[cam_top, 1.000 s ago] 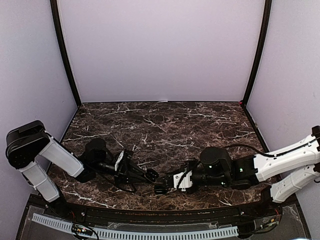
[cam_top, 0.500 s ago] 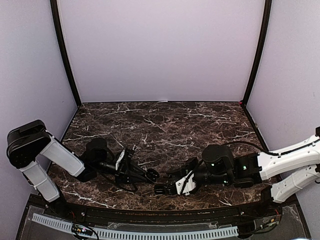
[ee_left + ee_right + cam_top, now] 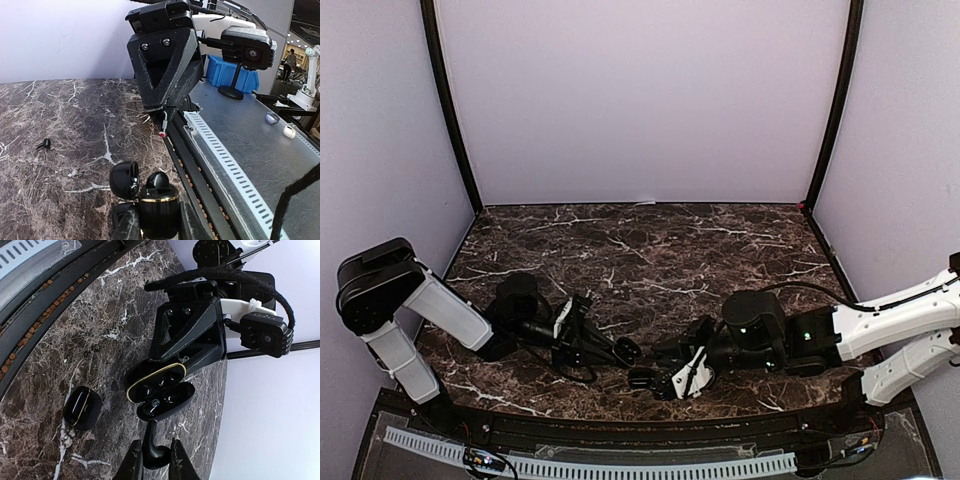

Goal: Insert the wireless bluetooth earbuds into the charging case
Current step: Insert the right earbud into the right side groove of the charging case.

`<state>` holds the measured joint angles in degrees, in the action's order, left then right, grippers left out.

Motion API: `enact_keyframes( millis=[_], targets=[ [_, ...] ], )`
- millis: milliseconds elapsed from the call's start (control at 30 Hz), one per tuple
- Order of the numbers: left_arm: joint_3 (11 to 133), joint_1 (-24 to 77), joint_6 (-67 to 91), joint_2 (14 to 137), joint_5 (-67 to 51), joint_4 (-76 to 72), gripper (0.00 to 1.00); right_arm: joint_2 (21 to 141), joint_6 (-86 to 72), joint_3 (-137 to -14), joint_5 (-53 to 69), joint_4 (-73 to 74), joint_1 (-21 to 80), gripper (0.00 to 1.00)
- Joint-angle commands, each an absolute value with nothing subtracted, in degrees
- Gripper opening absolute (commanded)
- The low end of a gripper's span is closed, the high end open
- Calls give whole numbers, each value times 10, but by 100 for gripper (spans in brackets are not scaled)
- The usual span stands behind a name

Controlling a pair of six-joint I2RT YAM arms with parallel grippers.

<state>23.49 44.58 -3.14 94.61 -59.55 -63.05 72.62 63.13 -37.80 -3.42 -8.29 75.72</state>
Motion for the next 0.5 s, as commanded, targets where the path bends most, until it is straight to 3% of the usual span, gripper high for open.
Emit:
enact_keyframes(
  millis=[0, 467],
  targets=[
    [244, 449, -20, 945, -617, -628, 16, 737, 658, -396, -29, -117, 764, 0],
    [248, 450, -12, 953, -629, -636, 16, 745, 665, -412, -23, -92, 765, 0]
  ],
)
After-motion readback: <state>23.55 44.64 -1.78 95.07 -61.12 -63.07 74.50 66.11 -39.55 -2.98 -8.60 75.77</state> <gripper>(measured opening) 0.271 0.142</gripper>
